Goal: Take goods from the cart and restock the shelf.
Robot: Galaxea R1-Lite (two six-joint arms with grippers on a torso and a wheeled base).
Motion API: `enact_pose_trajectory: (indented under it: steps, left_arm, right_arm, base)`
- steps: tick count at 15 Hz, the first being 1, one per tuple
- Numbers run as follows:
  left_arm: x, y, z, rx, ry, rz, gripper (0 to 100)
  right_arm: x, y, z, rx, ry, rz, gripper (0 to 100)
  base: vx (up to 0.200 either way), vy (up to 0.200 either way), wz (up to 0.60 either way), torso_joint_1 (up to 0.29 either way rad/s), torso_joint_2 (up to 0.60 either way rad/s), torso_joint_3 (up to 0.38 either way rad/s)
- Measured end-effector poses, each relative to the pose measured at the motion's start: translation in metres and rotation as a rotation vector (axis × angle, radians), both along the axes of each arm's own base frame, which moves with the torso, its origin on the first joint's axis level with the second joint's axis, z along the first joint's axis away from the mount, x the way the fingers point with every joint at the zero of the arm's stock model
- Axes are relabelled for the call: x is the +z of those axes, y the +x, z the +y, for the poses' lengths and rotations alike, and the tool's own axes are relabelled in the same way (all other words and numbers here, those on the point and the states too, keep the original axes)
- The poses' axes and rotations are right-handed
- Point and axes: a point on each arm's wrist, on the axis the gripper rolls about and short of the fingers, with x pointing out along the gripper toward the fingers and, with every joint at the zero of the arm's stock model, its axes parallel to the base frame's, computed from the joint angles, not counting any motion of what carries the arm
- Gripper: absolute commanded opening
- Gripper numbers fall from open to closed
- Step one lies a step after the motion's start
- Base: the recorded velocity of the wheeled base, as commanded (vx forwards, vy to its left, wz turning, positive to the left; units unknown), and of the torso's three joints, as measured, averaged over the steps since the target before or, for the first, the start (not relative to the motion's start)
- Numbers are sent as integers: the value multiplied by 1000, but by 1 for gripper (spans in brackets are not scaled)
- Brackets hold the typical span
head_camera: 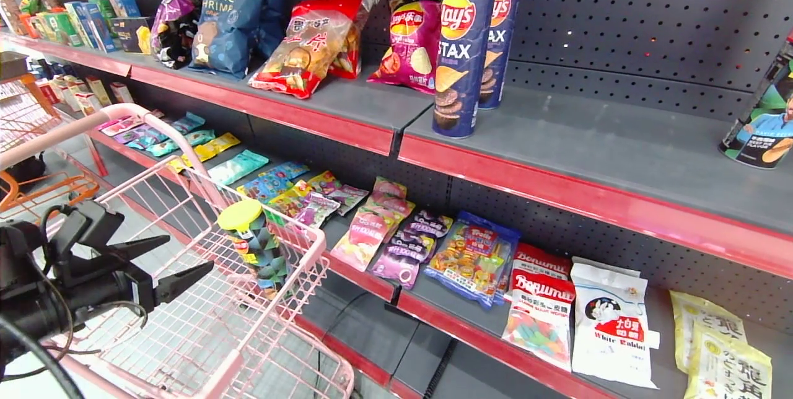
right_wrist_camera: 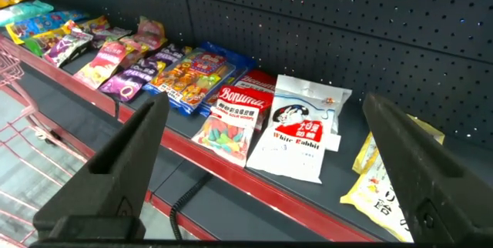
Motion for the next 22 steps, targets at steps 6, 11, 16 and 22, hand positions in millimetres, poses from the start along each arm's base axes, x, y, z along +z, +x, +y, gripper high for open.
enact_pose_trajectory:
  steps: [6,11,16,22]
  left_arm:
    - [-36,41,-8,-78,-5,0,100]
    - [-47,83,-23,-125,11,-34,100]
    - [-57,98,-39,-136,5,-35,0]
    - [-41,99,-45,-47,-118,-24,0]
  right_arm:
    - [0,0,0,0,0,0,100]
    - [0,0,0,0,0,0,100]
    - [0,0,0,1,-1,0,100]
    - [0,0,0,1,0,0,100]
  base:
    - [0,0,0,0,0,0]
    - [0,0,0,0,0,0]
    - [0,0,0,0,0,0]
    - [0,0,0,0,0,0]
